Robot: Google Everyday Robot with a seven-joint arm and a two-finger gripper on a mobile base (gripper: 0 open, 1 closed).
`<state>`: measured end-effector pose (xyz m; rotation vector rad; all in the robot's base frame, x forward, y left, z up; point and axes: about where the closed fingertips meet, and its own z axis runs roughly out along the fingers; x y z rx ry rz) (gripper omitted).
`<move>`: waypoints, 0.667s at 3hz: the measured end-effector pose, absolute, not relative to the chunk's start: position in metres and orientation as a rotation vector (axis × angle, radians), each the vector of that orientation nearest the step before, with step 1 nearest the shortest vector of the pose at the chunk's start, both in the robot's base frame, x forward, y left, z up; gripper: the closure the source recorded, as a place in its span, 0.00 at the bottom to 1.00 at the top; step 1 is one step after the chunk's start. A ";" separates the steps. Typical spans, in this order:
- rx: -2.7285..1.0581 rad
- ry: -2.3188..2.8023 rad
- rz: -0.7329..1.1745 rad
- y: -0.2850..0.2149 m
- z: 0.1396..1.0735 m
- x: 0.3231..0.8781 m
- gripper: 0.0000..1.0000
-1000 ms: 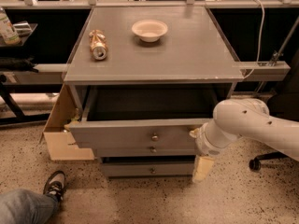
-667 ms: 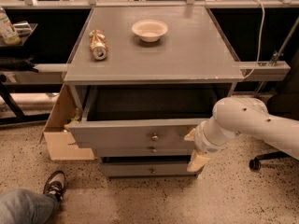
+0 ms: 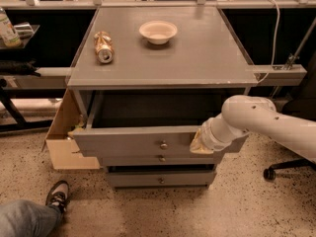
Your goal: Close top drawer
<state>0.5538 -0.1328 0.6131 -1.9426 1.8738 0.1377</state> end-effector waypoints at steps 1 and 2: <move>-1.927 1.858 0.126 -0.131 0.615 0.563 0.97; -1.927 1.858 0.126 -0.130 0.615 0.563 0.00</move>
Offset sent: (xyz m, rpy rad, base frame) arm 0.0092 0.0023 0.0022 0.0113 -0.0215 -0.0027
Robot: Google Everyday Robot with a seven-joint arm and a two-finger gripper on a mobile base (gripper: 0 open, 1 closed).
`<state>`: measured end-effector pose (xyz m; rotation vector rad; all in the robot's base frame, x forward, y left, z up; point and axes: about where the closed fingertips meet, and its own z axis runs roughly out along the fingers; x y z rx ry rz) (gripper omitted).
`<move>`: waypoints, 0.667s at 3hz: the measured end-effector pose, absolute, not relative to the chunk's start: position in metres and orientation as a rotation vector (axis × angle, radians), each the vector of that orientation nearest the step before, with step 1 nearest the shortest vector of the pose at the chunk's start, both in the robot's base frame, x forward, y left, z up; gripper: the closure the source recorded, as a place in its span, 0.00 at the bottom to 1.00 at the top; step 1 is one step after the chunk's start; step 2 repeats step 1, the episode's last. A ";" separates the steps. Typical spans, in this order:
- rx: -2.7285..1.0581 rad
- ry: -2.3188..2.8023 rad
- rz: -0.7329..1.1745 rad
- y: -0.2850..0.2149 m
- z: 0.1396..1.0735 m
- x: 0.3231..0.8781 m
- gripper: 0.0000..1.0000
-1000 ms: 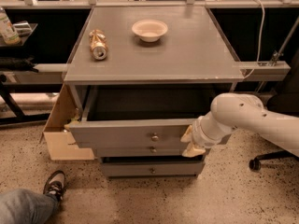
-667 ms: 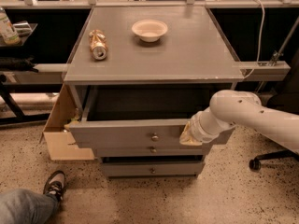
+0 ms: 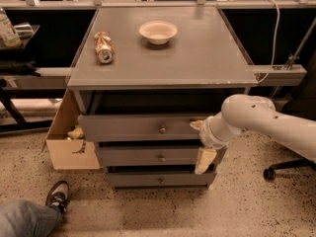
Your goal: Close top drawer
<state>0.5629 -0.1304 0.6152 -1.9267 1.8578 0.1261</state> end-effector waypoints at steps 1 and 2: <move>-1.927 1.858 0.126 -0.130 0.615 0.563 0.00; -1.927 1.858 0.126 -0.130 0.615 0.563 0.00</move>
Offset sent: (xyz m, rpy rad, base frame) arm 0.0000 0.0000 0.0000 0.0000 0.0000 0.0000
